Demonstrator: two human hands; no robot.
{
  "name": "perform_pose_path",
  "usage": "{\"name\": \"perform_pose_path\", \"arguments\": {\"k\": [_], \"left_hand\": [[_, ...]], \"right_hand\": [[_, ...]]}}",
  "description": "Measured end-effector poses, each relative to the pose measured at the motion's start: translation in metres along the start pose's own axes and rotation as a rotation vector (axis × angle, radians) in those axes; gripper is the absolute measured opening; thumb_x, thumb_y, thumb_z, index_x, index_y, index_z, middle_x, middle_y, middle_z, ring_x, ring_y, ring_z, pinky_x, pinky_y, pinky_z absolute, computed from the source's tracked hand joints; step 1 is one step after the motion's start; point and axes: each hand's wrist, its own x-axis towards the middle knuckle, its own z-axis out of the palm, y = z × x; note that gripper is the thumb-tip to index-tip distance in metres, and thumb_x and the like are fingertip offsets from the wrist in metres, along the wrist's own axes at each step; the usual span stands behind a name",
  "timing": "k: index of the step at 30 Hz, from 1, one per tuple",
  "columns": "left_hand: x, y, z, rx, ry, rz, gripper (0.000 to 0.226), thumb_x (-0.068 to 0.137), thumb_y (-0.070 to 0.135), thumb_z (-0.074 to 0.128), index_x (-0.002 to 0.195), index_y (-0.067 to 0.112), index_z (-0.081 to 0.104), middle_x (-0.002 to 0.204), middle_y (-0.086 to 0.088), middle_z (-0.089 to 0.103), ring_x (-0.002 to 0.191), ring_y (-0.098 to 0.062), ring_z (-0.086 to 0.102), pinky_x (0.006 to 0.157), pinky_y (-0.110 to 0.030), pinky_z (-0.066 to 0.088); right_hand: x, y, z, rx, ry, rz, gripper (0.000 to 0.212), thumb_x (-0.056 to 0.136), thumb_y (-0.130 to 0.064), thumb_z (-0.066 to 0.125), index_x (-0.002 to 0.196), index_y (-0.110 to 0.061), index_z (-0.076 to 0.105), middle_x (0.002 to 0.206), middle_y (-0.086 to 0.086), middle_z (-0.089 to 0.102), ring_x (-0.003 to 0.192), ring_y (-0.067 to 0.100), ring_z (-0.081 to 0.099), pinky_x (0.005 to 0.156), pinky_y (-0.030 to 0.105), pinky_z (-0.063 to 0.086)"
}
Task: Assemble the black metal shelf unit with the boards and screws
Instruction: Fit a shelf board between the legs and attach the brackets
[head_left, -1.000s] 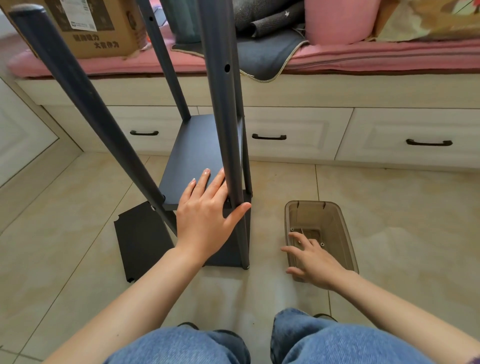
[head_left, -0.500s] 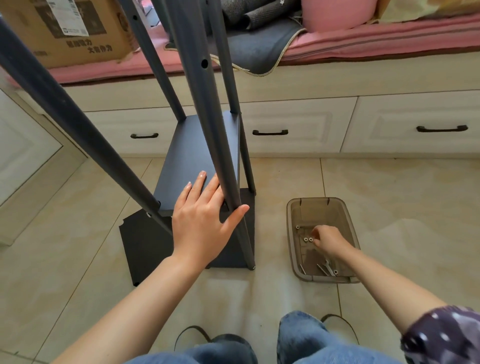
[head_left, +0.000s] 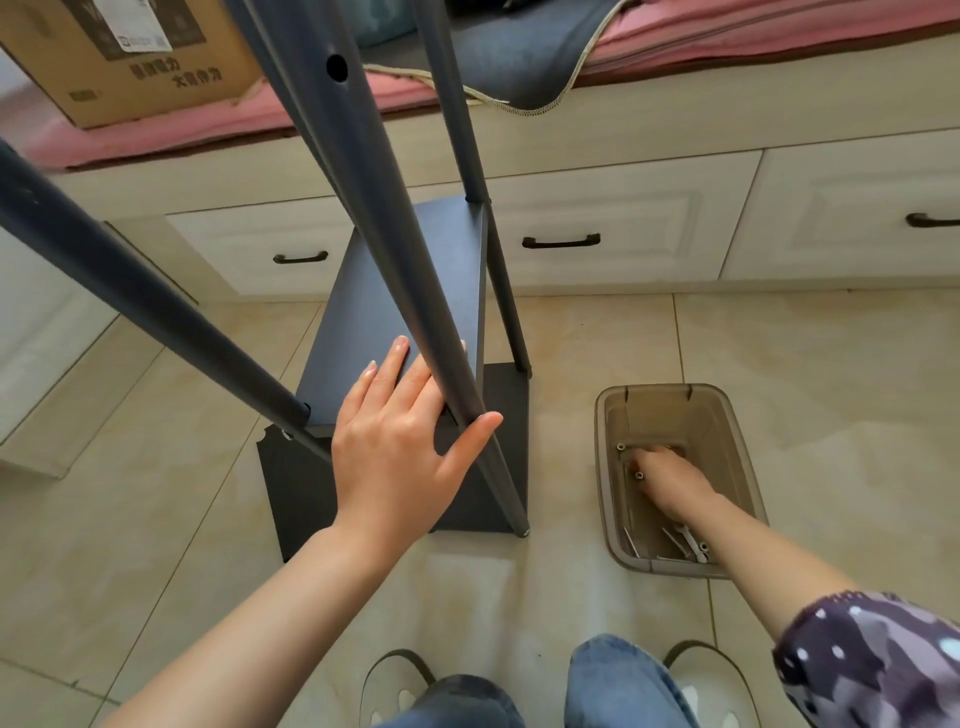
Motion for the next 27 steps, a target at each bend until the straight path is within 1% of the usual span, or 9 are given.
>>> {"name": "perform_pose_path", "arguments": {"k": [3,7,10,12,16,19,21,25,27], "left_hand": [[0.001,0.0,0.001,-0.004,-0.004,-0.003,0.06,0.095,0.059,0.05,0.141,0.021,0.057,0.147,0.001,0.054,0.142,-0.026,0.045,0.117,-0.048,0.034],[0.003,0.003,0.002,-0.009,-0.015,-0.014,0.061,0.094,0.061,0.05,0.136,0.018,0.062,0.144,-0.001,0.057,0.141,-0.026,0.046,0.117,-0.048,0.034],[0.005,0.004,0.001,-0.011,-0.035,-0.026,0.061,0.093,0.062,0.05,0.129,0.015,0.066,0.143,-0.001,0.058,0.141,-0.025,0.047,0.117,-0.045,0.033],[0.007,0.004,0.0,-0.004,-0.046,-0.032,0.061,0.092,0.063,0.05,0.126,0.015,0.068,0.141,-0.001,0.06,0.14,-0.025,0.048,0.116,-0.042,0.03],[0.01,0.007,-0.003,-0.026,-0.055,-0.038,0.058,0.091,0.064,0.05,0.118,0.016,0.069,0.133,-0.001,0.064,0.137,-0.028,0.051,0.113,-0.039,0.025],[0.012,0.007,-0.005,-0.042,-0.08,-0.036,0.055,0.092,0.064,0.052,0.118,0.018,0.068,0.131,0.0,0.065,0.136,-0.03,0.051,0.113,-0.042,0.026],[0.014,0.008,-0.008,-0.045,-0.091,-0.029,0.054,0.091,0.063,0.055,0.116,0.018,0.069,0.128,-0.002,0.066,0.135,-0.032,0.052,0.111,-0.046,0.033],[0.018,0.009,-0.016,-0.007,-0.115,-0.021,0.056,0.085,0.063,0.061,0.118,0.019,0.069,0.124,-0.003,0.069,0.128,-0.036,0.058,0.101,-0.053,0.047],[0.02,0.01,-0.02,-0.017,-0.155,-0.039,0.06,0.084,0.066,0.062,0.123,0.021,0.066,0.123,0.0,0.068,0.124,-0.034,0.062,0.096,-0.053,0.052]], "right_hand": [[0.004,0.0,0.003,-0.102,0.018,0.006,0.022,0.097,-0.014,0.044,0.116,-0.019,0.055,0.125,0.008,0.058,0.104,0.029,0.057,0.073,0.032,0.039],[0.004,-0.002,0.0,-0.171,-0.006,0.001,0.026,0.097,-0.014,0.046,0.122,-0.017,0.053,0.125,0.008,0.057,0.109,0.03,0.058,0.08,0.036,0.047],[0.002,-0.004,-0.008,-0.21,-0.018,-0.015,0.02,0.097,-0.011,0.048,0.117,-0.014,0.052,0.122,0.01,0.057,0.109,0.03,0.058,0.076,0.037,0.046],[-0.003,-0.006,-0.012,-0.199,0.003,-0.023,0.008,0.097,-0.009,0.046,0.103,-0.014,0.047,0.114,0.011,0.06,0.101,0.03,0.06,0.07,0.034,0.041],[-0.019,-0.01,-0.028,-0.137,0.049,-0.067,0.011,0.095,-0.007,0.046,0.092,-0.017,0.041,0.1,0.01,0.063,0.078,0.024,0.055,0.064,0.033,0.043],[-0.034,-0.014,-0.047,-0.044,0.114,-0.081,0.002,0.096,-0.01,0.051,0.094,-0.011,0.05,0.096,0.011,0.065,0.081,0.026,0.061,0.072,0.038,0.053],[-0.045,-0.022,-0.061,0.055,0.17,-0.091,0.01,0.098,-0.018,0.056,0.092,-0.01,0.055,0.094,0.009,0.066,0.083,0.025,0.062,0.073,0.036,0.051],[-0.078,-0.066,-0.086,0.453,0.316,-0.146,0.013,0.099,-0.026,0.057,0.095,-0.014,0.062,0.086,-0.001,0.069,0.076,0.009,0.063,0.062,0.011,0.043],[-0.093,-0.097,-0.096,0.704,0.323,-0.165,0.01,0.1,-0.027,0.055,0.096,-0.018,0.058,0.087,-0.004,0.071,0.077,0.003,0.066,0.063,0.009,0.046]]}}
